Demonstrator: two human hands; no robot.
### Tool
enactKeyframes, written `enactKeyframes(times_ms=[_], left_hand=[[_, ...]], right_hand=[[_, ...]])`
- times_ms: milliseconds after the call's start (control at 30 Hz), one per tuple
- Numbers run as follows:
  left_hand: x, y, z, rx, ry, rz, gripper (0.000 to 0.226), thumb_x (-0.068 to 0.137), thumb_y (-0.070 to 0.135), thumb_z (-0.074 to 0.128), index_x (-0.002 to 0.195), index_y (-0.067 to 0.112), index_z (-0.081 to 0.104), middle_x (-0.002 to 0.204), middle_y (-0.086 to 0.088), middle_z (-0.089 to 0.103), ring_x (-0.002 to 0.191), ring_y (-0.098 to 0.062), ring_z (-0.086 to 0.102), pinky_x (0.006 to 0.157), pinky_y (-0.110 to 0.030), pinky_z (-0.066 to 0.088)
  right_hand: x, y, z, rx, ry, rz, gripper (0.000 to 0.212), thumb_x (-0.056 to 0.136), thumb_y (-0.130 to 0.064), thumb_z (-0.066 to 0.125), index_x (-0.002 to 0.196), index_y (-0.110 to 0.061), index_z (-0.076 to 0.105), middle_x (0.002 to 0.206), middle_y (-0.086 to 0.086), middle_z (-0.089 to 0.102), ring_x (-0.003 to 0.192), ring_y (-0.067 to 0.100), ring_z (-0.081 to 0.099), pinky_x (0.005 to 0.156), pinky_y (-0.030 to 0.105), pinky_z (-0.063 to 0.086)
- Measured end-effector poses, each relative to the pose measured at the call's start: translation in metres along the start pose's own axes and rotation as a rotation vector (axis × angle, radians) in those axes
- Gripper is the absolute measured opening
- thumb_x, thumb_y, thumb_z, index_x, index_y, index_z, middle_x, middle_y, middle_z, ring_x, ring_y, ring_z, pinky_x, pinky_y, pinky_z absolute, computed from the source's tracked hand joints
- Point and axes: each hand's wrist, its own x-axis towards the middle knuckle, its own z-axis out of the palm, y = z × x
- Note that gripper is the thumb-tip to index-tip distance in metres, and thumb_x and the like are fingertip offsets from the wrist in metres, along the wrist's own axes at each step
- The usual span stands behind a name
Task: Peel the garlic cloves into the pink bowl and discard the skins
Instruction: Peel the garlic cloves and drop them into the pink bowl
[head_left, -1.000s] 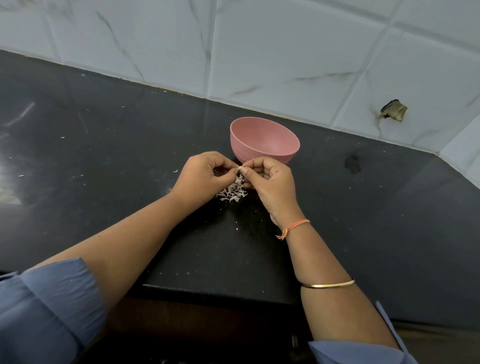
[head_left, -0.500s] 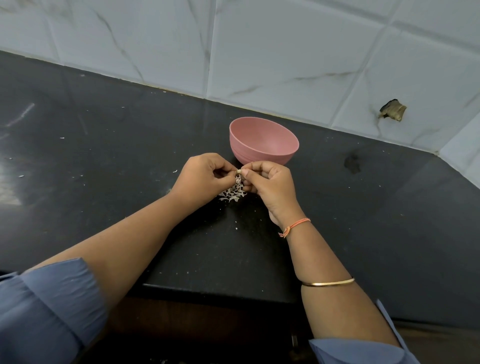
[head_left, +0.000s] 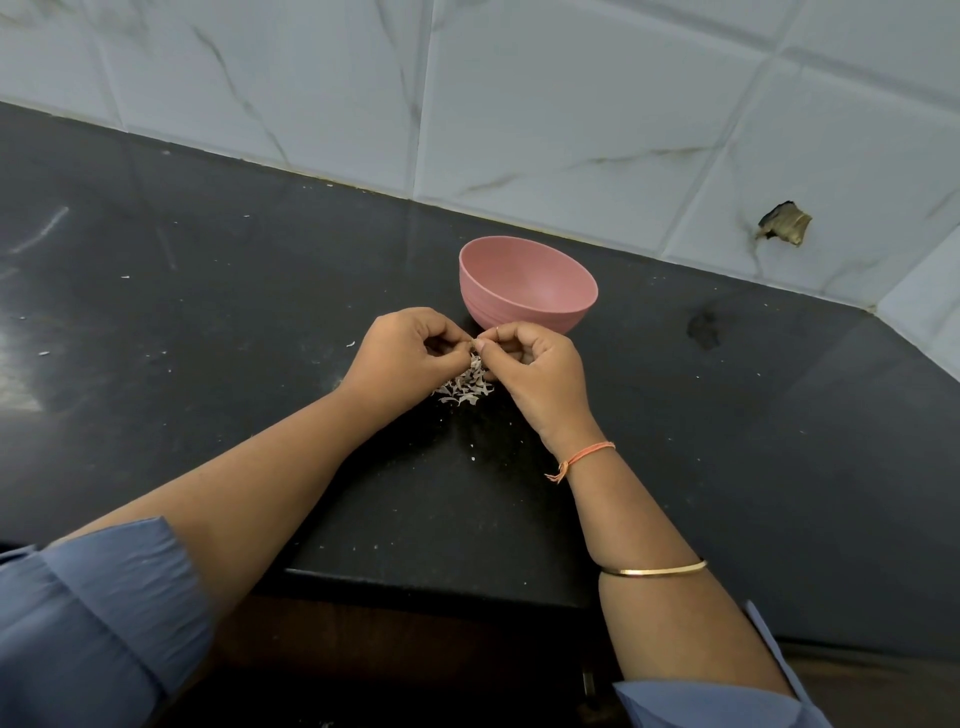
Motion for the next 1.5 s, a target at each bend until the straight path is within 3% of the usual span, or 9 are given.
enactKeyframes(times_ms=[167,333,500,667,800,1000,1300,1500], left_hand=[[-0.0003,0.0019,0.0001,-0.007,-0.02,0.016,0.021,0.079,0.013,0.068,0.069,0.031,0.064,0.071,0.011,0.064,0.067,-0.002,0.059,0.059,-0.011,0.048],[0.0005,0.0002,0.0008,-0.05,-0.007,0.01,0.017,0.08,0.011,0.069,0.074,0.027,0.068,0.072,0.013,0.065,0.067,-0.004,0.062,0.061,-0.012,0.051],[0.0018,-0.0008,0.0012,-0.064,0.008,-0.014,0.014,0.08,0.01,0.067,0.075,0.023,0.069,0.07,0.015,0.065,0.061,0.004,0.059,0.058,-0.007,0.047],[0.0041,-0.0034,0.0012,-0.095,0.062,-0.076,0.009,0.081,0.015,0.068,0.076,0.021,0.07,0.072,0.004,0.07,0.066,-0.009,0.065,0.061,-0.017,0.052],[0.0026,-0.0017,0.0022,-0.16,0.028,-0.114,0.008,0.082,0.017,0.068,0.074,0.019,0.07,0.067,0.001,0.068,0.061,-0.011,0.061,0.059,-0.023,0.051],[0.0017,-0.0002,0.0018,-0.165,-0.009,-0.056,0.004,0.082,0.018,0.07,0.082,0.022,0.072,0.072,0.014,0.067,0.062,0.006,0.061,0.059,-0.008,0.047],[0.0021,-0.0009,0.002,-0.156,-0.007,-0.047,0.004,0.082,0.017,0.069,0.082,0.021,0.071,0.071,0.016,0.066,0.062,0.008,0.06,0.06,-0.006,0.046],[0.002,-0.0005,0.0015,-0.147,-0.013,-0.044,0.005,0.084,0.016,0.068,0.083,0.02,0.071,0.072,0.016,0.065,0.062,0.008,0.061,0.06,-0.007,0.047]], right_hand=[[0.0014,-0.0004,-0.0004,0.072,-0.006,0.051,0.009,0.08,-0.002,0.065,0.079,-0.009,0.068,0.078,0.011,0.069,0.073,0.022,0.067,0.075,0.04,0.059],[0.0018,-0.0049,-0.0014,0.249,-0.026,0.127,0.009,0.083,0.007,0.06,0.084,-0.001,0.065,0.08,0.014,0.067,0.067,0.012,0.065,0.067,0.022,0.057],[0.0024,-0.0049,-0.0033,0.344,-0.024,0.143,0.012,0.082,0.009,0.06,0.083,-0.002,0.065,0.077,0.011,0.068,0.068,0.011,0.067,0.071,0.024,0.058],[0.0033,-0.0046,-0.0042,0.374,0.019,0.122,0.013,0.082,0.011,0.059,0.083,-0.001,0.064,0.078,0.011,0.066,0.066,0.008,0.065,0.07,0.023,0.058],[0.0032,-0.004,-0.0043,0.359,0.028,0.104,0.013,0.082,0.009,0.061,0.084,-0.003,0.065,0.082,0.01,0.067,0.071,0.01,0.065,0.068,0.024,0.058],[0.0013,-0.0037,-0.0026,0.295,-0.022,0.019,0.014,0.082,0.006,0.063,0.084,-0.008,0.066,0.081,0.006,0.068,0.076,0.013,0.066,0.071,0.027,0.058],[0.0017,0.0008,-0.0008,0.01,0.015,-0.117,0.016,0.079,0.002,0.068,0.084,-0.013,0.068,0.082,0.001,0.069,0.076,0.012,0.065,0.071,0.024,0.056],[0.0025,0.0015,-0.0006,0.012,0.024,-0.112,0.015,0.077,0.003,0.069,0.083,-0.011,0.069,0.08,0.0,0.069,0.078,0.017,0.067,0.07,0.02,0.056]])
